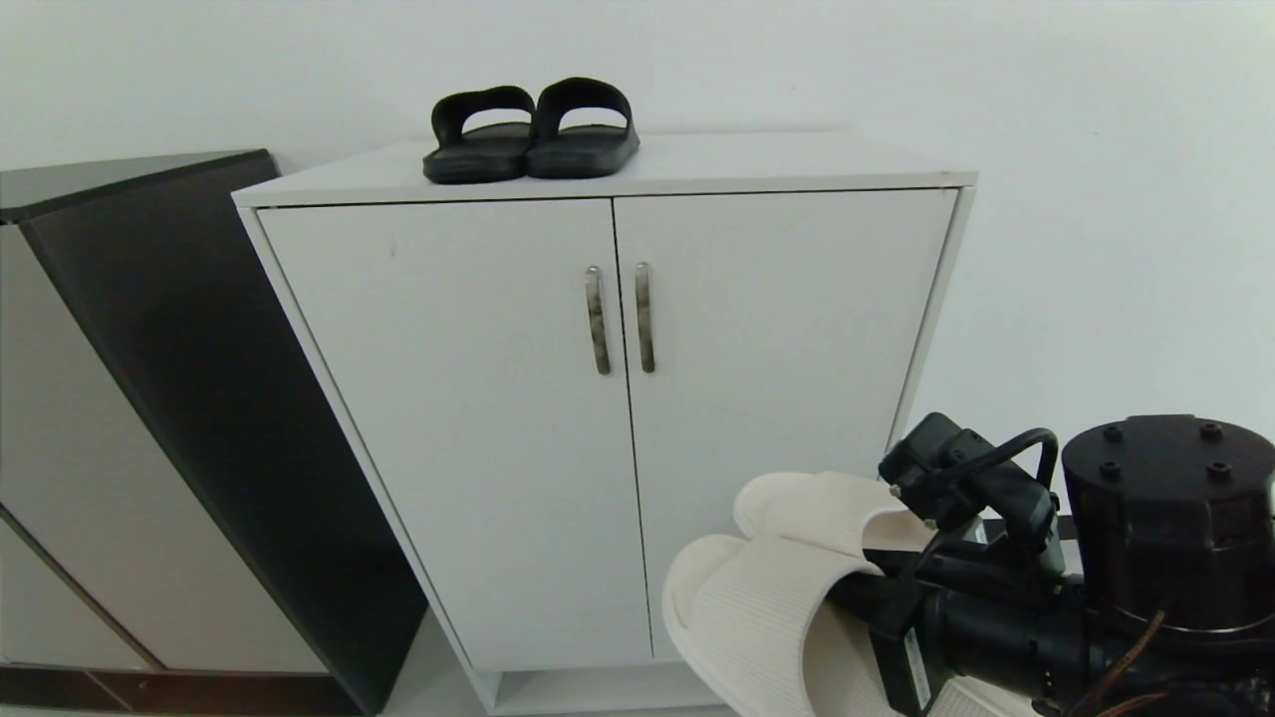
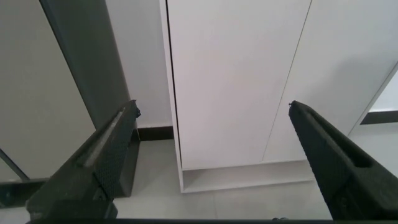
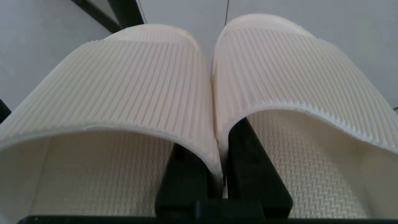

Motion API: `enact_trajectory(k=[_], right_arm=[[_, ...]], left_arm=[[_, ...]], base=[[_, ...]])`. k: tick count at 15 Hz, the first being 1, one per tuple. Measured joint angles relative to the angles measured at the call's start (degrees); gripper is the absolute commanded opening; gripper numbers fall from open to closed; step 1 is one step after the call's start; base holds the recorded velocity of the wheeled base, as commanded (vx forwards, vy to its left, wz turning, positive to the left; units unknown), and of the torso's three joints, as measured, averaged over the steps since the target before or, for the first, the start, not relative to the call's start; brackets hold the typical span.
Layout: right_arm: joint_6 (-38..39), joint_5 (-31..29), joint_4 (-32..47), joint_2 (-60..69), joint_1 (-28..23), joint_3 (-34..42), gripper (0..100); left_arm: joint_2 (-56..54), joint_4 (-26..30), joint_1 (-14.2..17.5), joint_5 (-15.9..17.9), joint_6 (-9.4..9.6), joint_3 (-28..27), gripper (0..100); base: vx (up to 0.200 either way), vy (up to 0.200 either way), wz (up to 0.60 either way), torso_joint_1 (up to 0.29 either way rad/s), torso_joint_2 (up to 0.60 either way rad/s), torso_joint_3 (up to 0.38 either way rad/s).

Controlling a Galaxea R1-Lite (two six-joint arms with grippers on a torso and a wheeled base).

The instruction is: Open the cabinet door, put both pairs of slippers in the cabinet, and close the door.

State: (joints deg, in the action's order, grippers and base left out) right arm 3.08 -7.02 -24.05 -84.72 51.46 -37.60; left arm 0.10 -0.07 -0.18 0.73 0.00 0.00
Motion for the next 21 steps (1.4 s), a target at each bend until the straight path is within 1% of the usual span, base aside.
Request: enact_trajectory(k=[1, 2, 3, 4, 5, 6, 7, 9, 11, 13, 14, 15, 16, 17, 19, 21], right_arm=[[-0.27, 0.0, 0.02, -0.04, 0.02, 0.04, 0], [-0.51, 0.02, 0.0, -0.06, 0.02, 0.04, 0], [-0.68, 0.05, -0.02, -0.13, 0.02, 0.06, 0], [-0.71, 0.07, -0.02, -0.15, 0.05, 0.06, 0], [-0.71, 0.05, 0.0, -0.2, 0.02, 0.11, 0], [-0.73, 0.05, -0.02, -0.3, 0.02, 0.11, 0], [-0.79, 0.05, 0.0, -0.48, 0.02, 0.11, 0], [-0.84, 0.02, -0.04, -0.69, 0.05, 0.17, 0], [-0.82, 0.05, -0.06, -0.78, 0.17, 0.5, 0], [-0.82, 0.0, -0.06, -0.8, 0.2, 0.63, 0], [-0.82, 0.0, -0.09, -0.83, 0.22, 0.66, 0], [-0.82, 0.02, -0.09, -0.85, 0.22, 0.66, 0], [-0.82, 0.05, -0.09, -0.89, 0.22, 0.66, 0], [-0.82, 0.07, -0.09, -0.91, 0.22, 0.66, 0], [-0.82, 0.07, -0.09, -0.91, 0.22, 0.69, 0], [-0.82, 0.07, -0.11, -0.91, 0.22, 0.69, 0]], left_arm=[[0.0, 0.02, 0.0, 0.35, 0.66, 0.0, 100], [0.01, 0.02, 0.0, 1.29, 1.89, 0.0, 100], [0.34, 0.0, -0.09, 2.46, 3.8, 0.0, 100], [1.39, -0.22, -0.23, 3.43, 4.84, -0.35, 100], [3.04, -1.04, -0.5, 4.41, 4.32, -1.84, 100], [5.24, -1.73, -0.66, 5.75, 3.36, -3.88, 100], [8.34, -2.33, -0.83, 8.07, 2.68, -6.28, 100], [16.27, -4.35, -0.96, 14.26, 1.74, -10.45, 100], [25.02, -9.01, -1.08, 20.42, 1.44, -13.2, 100], [33.04, -13.98, -1.63, 24.5, 1.28, -15.19, 100], [37.44, -16.9, -2.51, 25.89, 1.26, -16.36, 100], [41.87, -20.18, -4.36, 26.72, 1.22, -17.53, 100], [44.91, -22.26, -6.31, 27.05, 1.17, -18.43, 100], [48.65, -24.17, -9.46, 27.21, 1.15, -20.07, 100], [54.64, -25.41, -15.21, 26.47, 0.93, -24.83, 100], [59.66, -25.56, -20.96, 24.58, 0.76, -29.14, 100]], base=[[0.0, 0.0, 0.0, -0.017, 0.23, 0.222], [0.0, 0.0, 0.0, -0.002, 0.14, 0.129], [0.0, 0.0, 0.0, -0.002, 0.08, 0.036], [0.0, 0.0, 0.0, 0.0, 0.0, 0.0], [0.0, 0.0, 0.0, 0.0, 0.0, 0.0], [0.0, 0.0, 0.0, 0.0, 0.0, 0.0], [0.0, 0.0, 0.0, 0.0, 0.0, 0.0], [0.0, 0.0, 0.0, 0.0, 0.0, 0.0], [0.0, 0.0, 0.0, 0.0, 0.0, 0.0], [0.0, 0.0, 0.0, 0.0, 0.0, 0.0], [0.0, 0.0, 0.0, 0.0, 0.0, 0.0], [0.0, 0.0, 0.0, 0.0, 0.0, 0.0], [0.0, 0.0, 0.0, 0.0, 0.0, 0.0], [0.0, 0.0, 0.0, 0.0, 0.0, 0.0], [0.0, 0.0, 0.0, 0.0, 0.0, 0.0], [0.0, 0.0, 0.0, 0.0, 0.0, 0.0]])
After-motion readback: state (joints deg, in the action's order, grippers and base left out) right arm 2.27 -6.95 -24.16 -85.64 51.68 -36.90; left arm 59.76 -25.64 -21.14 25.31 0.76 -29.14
